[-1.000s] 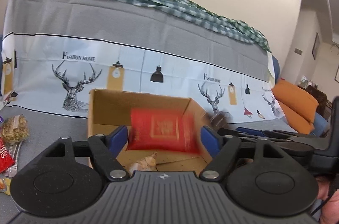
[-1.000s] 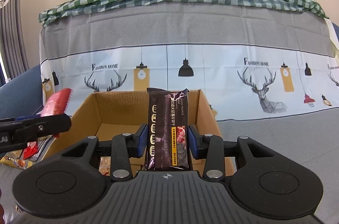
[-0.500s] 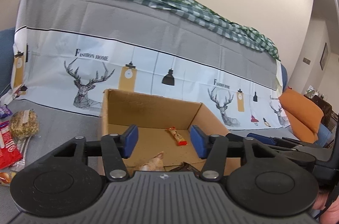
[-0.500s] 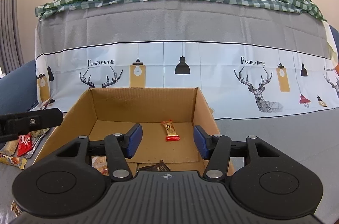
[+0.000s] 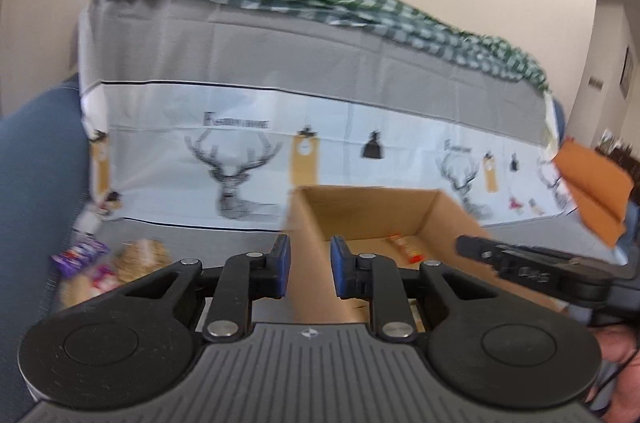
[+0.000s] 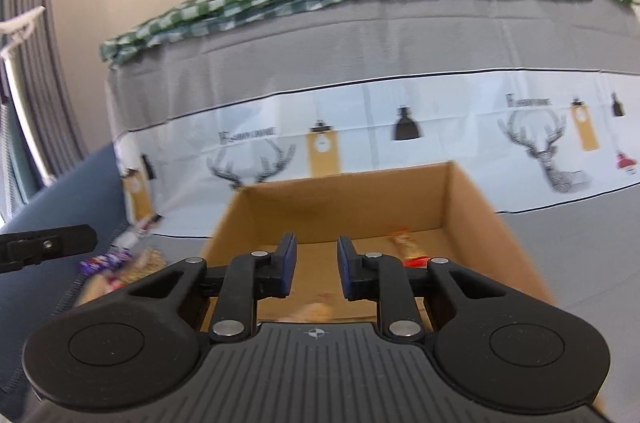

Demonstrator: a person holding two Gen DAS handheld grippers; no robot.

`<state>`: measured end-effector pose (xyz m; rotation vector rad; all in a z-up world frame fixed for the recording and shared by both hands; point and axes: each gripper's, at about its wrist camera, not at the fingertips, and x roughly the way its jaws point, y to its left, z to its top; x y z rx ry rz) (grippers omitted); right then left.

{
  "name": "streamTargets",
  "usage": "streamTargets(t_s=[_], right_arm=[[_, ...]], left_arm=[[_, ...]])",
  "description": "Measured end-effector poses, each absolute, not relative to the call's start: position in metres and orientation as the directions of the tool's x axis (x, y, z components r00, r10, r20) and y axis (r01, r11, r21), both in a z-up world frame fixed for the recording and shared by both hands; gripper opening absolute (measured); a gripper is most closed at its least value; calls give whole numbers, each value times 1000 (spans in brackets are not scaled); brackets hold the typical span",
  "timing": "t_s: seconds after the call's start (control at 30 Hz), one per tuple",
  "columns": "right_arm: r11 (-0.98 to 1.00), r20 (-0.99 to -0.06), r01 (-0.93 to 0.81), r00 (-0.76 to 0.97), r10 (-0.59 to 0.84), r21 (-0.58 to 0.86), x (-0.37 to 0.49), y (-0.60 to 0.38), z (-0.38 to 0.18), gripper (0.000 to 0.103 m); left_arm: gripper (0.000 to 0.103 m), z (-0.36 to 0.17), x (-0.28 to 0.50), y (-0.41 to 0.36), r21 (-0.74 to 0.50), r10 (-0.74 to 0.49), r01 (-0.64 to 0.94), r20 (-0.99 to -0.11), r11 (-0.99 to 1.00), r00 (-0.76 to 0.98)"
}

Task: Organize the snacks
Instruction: 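Move both tools back to the remaining snacks beside the box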

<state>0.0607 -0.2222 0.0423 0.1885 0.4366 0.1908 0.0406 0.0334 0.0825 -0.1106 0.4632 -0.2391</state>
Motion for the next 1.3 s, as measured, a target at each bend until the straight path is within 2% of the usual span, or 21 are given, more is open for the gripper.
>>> streamTargets(t_s=[0.13, 0.2, 0.23, 0.37, 0.67, 0.97, 1.1, 1.17, 1.3], right_arm=[[947, -381, -211, 877, 292, 241, 60, -190, 44, 23], [938, -373, -242, 869, 324, 249, 60, -173, 43, 23], [931, -369, -261, 864, 343, 254, 60, -164, 43, 23], [907, -363, -327, 838, 408, 265, 59, -127, 39, 23], [861, -419, -432, 753, 508, 268, 62, -50, 19, 24], [868, -513, -397, 700, 497, 299, 92, -5, -14, 25], [876, -529, -422, 700, 479, 235, 106, 14, -24, 25], [874, -536, -444, 698, 476, 197, 114, 25, -30, 30], [874, -555, -468, 697, 455, 129, 128, 44, -42, 48]], left_arm=[[23, 62, 40, 79, -164, -172, 110, -430, 980, 887], [23, 48, 47, 99, -155, -112, 37, -509, 987, 853], [23, 47, 48, 110, -159, -78, -5, -513, 987, 855], [23, 45, 55, 145, -275, -67, -93, -521, 957, 851], [23, 26, 73, 187, -357, 17, -318, -641, 878, 767], [23, 5, 79, 202, -344, 46, -419, -725, 840, 687], [24, 1, 80, 206, -380, 20, -430, -731, 819, 683], [25, -2, 81, 206, -389, 12, -436, -735, 811, 678], [25, -5, 83, 209, -426, -4, -454, -732, 782, 681]])
